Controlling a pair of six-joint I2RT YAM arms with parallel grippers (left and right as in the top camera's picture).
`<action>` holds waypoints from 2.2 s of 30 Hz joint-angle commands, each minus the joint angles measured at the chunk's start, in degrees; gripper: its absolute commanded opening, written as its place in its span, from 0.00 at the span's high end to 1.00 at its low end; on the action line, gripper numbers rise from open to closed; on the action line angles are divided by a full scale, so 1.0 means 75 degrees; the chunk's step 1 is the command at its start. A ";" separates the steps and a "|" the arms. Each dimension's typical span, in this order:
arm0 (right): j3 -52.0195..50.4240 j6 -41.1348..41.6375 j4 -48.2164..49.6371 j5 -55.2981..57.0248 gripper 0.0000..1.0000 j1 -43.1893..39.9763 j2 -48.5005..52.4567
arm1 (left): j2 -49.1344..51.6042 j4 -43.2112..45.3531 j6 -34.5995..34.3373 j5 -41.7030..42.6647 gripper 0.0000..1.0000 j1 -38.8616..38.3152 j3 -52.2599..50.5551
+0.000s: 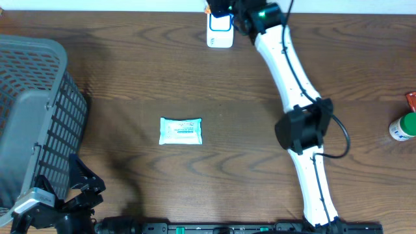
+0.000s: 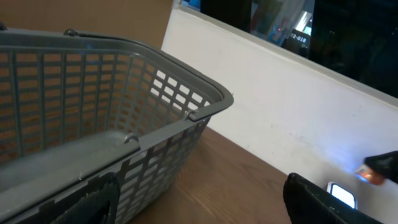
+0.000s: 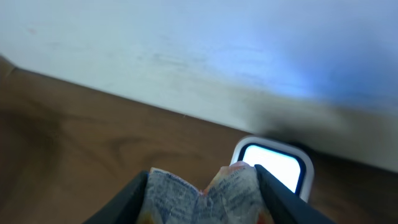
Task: Scan the item barcode
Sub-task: 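Lift the snack box and hold it at the scanner, then carry the snack box to the right edge and release it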
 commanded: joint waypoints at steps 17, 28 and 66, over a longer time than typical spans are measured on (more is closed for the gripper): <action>0.0017 -0.0425 0.1329 0.1405 0.66 -0.0006 0.1215 | -0.0064 -0.0052 -0.0067 0.0044 0.16 -0.0041 -0.0020; 0.0023 -0.0568 -0.2661 0.2687 0.70 -0.0938 -0.1078 | -0.0064 -0.0055 -0.0067 0.0044 0.16 -0.0041 -0.0020; -0.2413 -0.0280 -0.5415 0.2489 0.01 -0.6443 -0.1314 | -0.0064 -0.0052 -0.0067 0.0044 0.15 -0.0038 -0.0020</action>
